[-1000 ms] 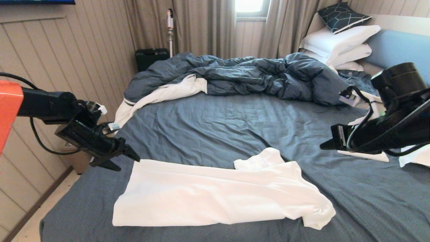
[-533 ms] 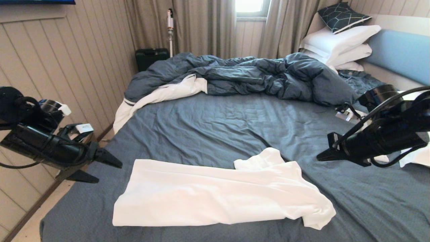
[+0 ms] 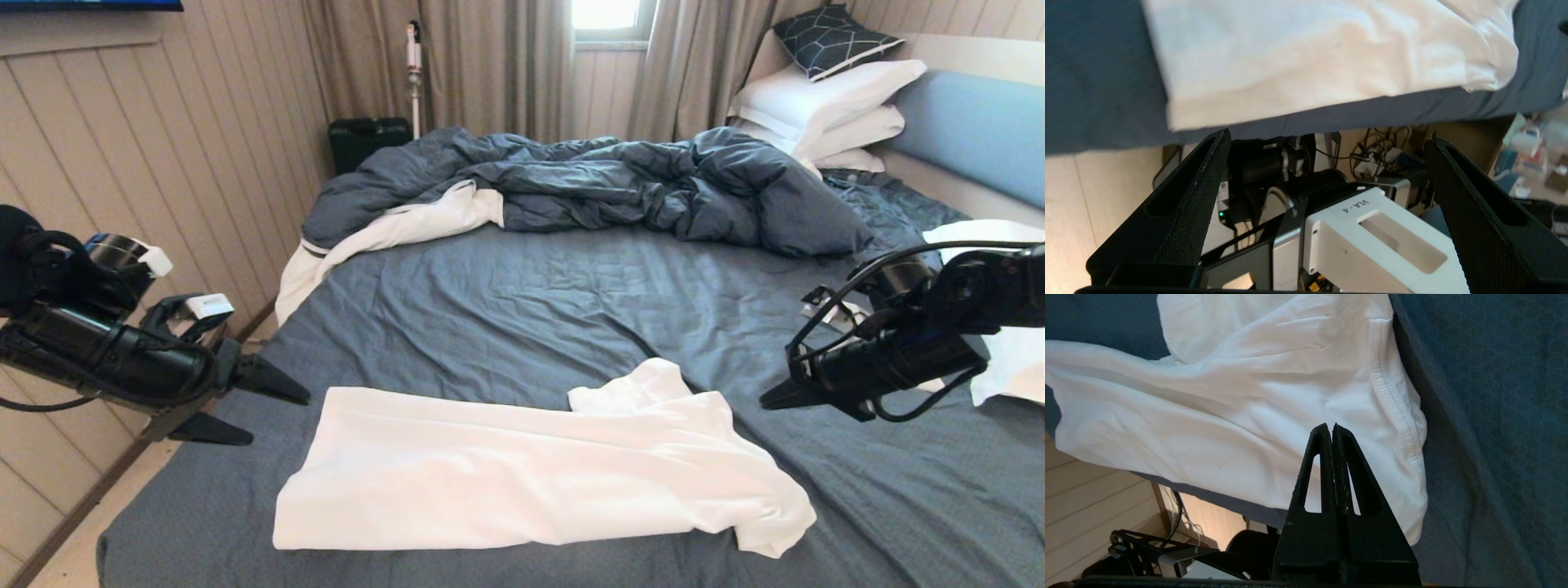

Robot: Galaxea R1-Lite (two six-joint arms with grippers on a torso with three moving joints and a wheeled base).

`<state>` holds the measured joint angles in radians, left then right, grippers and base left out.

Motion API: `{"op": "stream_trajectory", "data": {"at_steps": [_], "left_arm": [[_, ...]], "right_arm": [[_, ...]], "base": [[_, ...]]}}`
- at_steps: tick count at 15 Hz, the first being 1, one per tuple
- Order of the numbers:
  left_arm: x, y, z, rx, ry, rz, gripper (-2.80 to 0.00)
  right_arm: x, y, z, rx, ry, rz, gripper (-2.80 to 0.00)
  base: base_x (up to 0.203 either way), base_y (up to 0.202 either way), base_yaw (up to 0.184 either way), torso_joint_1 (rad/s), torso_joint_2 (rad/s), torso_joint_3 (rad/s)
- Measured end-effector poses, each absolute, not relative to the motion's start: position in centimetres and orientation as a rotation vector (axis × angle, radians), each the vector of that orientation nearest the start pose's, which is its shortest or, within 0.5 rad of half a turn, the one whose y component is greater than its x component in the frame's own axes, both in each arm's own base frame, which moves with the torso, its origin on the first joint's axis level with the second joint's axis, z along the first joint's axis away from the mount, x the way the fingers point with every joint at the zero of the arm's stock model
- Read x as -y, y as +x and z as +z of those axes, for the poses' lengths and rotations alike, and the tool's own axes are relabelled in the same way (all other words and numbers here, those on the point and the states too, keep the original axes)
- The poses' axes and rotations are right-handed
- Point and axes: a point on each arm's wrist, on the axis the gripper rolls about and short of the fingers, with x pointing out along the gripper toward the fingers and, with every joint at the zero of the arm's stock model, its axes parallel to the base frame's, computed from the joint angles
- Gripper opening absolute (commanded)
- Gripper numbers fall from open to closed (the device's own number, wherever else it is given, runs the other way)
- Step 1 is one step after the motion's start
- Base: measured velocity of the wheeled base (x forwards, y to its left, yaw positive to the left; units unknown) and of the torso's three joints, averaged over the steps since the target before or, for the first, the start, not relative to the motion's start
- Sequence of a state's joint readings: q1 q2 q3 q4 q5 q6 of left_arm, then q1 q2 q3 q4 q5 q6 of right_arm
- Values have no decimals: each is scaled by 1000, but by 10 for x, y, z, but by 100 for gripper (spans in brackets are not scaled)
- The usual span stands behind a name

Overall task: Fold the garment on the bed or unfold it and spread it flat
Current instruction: Fold the white T-shirt

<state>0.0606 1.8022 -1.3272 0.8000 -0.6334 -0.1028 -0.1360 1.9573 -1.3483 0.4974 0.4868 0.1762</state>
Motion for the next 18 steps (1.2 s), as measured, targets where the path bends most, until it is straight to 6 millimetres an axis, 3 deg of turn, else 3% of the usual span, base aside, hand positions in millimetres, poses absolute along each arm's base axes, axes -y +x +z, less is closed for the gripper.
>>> {"op": "stream_trajectory", "data": {"at_steps": [2, 3, 9, 13, 18], "left_arm": [[0, 296, 181, -1230, -531, -470, 0], [1, 298, 180, -1222, -538, -490, 0], [3, 290, 176, -1171, -548, -559, 0], [6, 289, 169, -1176, -550, -562, 0], [12, 294, 157, -1234, -584, -552, 0]], "right_arm": [[37, 345, 145, -1098, 497, 223, -280], [37, 347, 142, -1095, 495, 234, 0], [43, 349, 123, -1068, 486, 358, 0], [56, 344, 125, -1051, 501, 346, 0], [55, 339, 123, -1065, 510, 353, 0]], "base": [[0, 0, 0, 0, 0, 0], [0, 0, 0, 0, 0, 0], [0, 0, 0, 0, 0, 0], [0, 0, 0, 0, 0, 0], [0, 0, 0, 0, 0, 0]]}}
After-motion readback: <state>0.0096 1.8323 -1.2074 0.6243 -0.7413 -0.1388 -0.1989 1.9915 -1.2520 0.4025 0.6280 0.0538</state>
